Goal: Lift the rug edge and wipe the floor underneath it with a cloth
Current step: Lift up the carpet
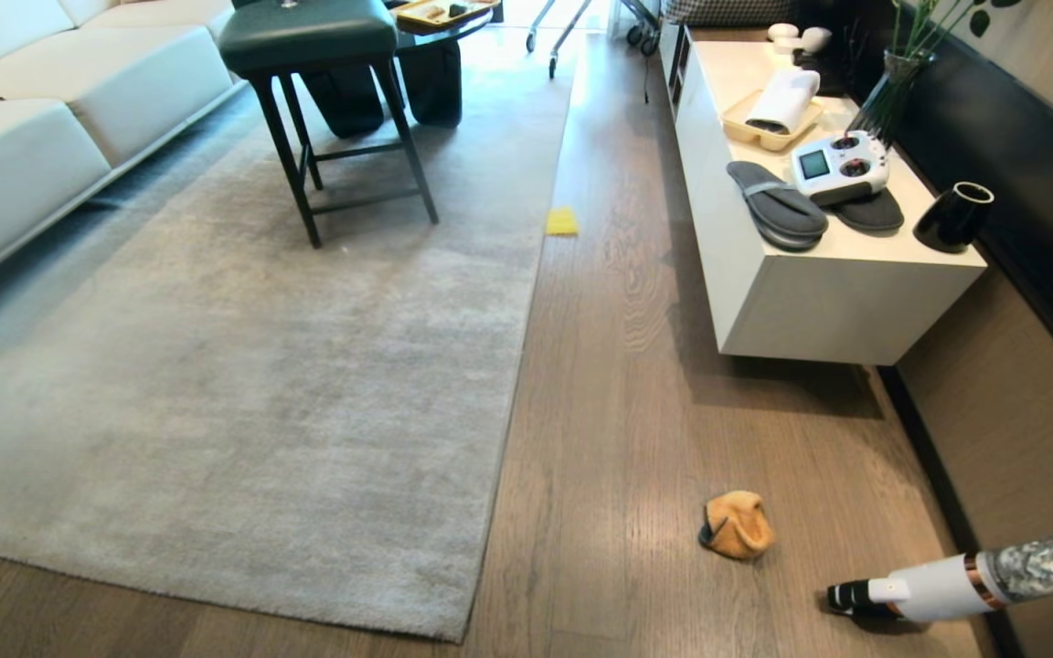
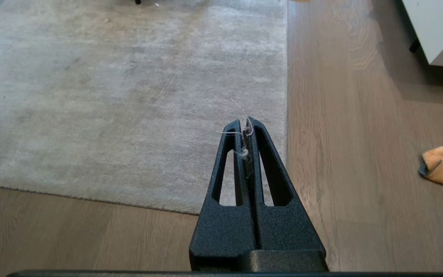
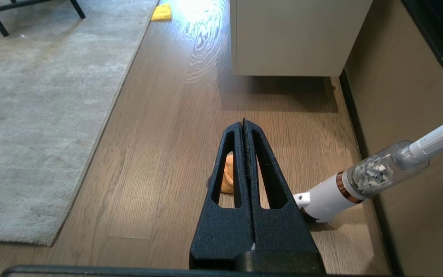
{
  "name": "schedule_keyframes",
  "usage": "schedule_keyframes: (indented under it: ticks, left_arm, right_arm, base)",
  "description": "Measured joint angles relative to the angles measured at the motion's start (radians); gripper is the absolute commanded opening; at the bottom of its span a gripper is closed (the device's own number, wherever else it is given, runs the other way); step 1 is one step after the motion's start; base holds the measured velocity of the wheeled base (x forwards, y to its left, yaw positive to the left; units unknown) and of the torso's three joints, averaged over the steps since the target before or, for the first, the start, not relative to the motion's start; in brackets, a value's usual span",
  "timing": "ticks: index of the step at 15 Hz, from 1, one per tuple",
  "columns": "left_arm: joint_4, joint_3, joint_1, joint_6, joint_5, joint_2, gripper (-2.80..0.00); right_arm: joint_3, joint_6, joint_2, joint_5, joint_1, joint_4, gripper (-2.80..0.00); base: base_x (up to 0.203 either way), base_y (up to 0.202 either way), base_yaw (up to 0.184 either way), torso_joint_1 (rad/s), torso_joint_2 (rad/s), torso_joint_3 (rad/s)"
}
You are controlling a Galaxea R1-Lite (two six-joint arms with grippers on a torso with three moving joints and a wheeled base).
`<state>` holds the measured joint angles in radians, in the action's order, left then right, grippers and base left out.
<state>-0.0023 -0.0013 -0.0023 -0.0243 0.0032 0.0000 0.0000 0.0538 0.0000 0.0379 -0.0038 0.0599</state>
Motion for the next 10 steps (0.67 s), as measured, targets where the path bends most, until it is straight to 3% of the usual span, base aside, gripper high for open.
schedule_keyframes:
  ticks: [10]
  left_arm:
    - [0.000, 0.000, 0.000, 0.000, -0.001, 0.000, -2.80]
  right_arm:
    - [0.000, 0.000, 0.000, 0.000, 0.000, 0.000, -2.80]
  base:
    - [0.000, 0.000, 0.000, 0.005, 0.00, -0.198]
